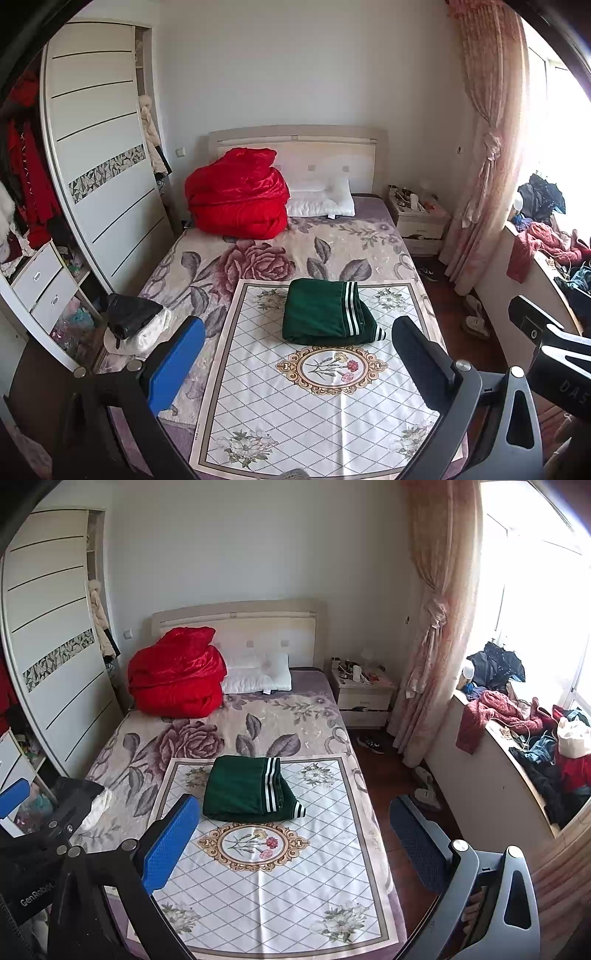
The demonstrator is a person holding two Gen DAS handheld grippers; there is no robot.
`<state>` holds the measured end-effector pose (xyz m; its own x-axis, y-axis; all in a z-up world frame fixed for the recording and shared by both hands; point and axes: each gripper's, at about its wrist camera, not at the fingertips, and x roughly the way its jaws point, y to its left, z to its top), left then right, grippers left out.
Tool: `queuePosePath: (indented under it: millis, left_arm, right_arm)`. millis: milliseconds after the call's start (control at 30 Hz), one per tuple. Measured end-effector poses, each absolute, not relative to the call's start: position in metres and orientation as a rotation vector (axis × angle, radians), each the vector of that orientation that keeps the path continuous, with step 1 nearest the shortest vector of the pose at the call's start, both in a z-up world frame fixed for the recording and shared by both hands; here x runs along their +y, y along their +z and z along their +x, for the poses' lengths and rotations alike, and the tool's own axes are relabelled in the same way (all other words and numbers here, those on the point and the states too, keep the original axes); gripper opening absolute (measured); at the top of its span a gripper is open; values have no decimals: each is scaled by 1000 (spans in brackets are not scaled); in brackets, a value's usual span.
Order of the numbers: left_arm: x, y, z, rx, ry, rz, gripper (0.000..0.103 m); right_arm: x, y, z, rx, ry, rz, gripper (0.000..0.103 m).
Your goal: Fold large clothes
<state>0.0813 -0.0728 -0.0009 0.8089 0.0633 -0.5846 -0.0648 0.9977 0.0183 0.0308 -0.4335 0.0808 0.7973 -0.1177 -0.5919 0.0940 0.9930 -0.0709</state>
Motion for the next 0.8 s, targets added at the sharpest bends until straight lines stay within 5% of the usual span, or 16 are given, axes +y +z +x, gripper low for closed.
queuePosePath:
  millis: [800]
  left_arm:
    - [-59,0,81,627,77,-3,103]
  right_arm:
    - [-429,79,37,637,-103,-51,103]
